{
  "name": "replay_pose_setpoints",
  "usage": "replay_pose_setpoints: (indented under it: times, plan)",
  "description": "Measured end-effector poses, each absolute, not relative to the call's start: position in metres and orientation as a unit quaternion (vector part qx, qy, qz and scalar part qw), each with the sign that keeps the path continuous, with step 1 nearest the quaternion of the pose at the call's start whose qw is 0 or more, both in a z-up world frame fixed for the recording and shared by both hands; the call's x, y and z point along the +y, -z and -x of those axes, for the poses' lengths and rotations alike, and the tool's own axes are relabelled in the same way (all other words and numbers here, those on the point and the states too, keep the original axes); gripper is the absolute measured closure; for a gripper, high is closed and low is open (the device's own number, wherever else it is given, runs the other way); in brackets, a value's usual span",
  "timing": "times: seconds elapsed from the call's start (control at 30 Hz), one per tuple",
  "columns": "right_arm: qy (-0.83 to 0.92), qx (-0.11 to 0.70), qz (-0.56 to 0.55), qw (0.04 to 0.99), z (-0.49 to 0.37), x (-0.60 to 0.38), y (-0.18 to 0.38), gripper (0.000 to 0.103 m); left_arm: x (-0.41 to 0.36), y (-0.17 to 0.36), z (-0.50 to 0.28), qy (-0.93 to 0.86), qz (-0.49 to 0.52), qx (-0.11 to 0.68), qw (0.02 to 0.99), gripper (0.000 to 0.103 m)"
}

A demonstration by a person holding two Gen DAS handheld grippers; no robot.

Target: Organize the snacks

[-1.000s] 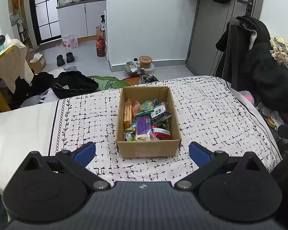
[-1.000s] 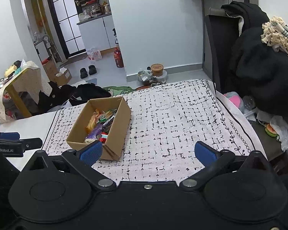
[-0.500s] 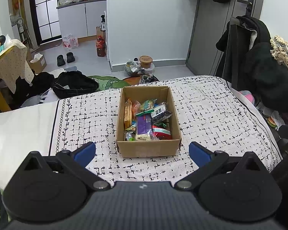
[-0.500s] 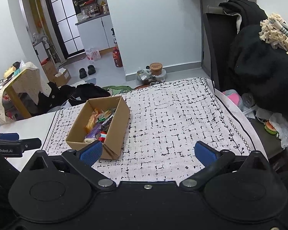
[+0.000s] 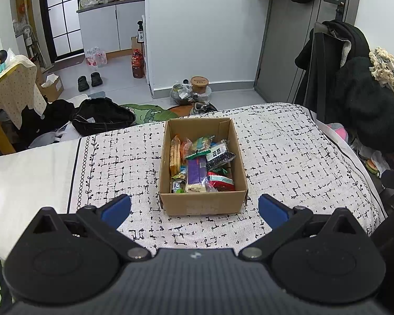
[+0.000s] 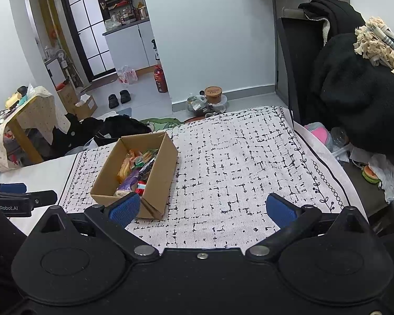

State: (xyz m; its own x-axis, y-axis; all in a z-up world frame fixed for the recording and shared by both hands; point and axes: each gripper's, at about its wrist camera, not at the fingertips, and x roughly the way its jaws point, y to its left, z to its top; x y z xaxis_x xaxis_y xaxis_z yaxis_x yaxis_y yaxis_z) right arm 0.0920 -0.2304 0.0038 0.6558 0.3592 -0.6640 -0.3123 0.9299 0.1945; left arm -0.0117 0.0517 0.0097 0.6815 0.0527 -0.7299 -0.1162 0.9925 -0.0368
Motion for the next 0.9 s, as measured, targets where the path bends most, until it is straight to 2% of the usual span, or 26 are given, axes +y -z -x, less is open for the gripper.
replay_pose_setpoints:
  times: [0.9]
  plan:
    - [-0.184,0.373,-0.031,0.909,-0.0929,-0.2302,-0.0002,0.0,0.0506,-0.0109,0.0116,-0.046,0.04,0.398,0.915,0.0]
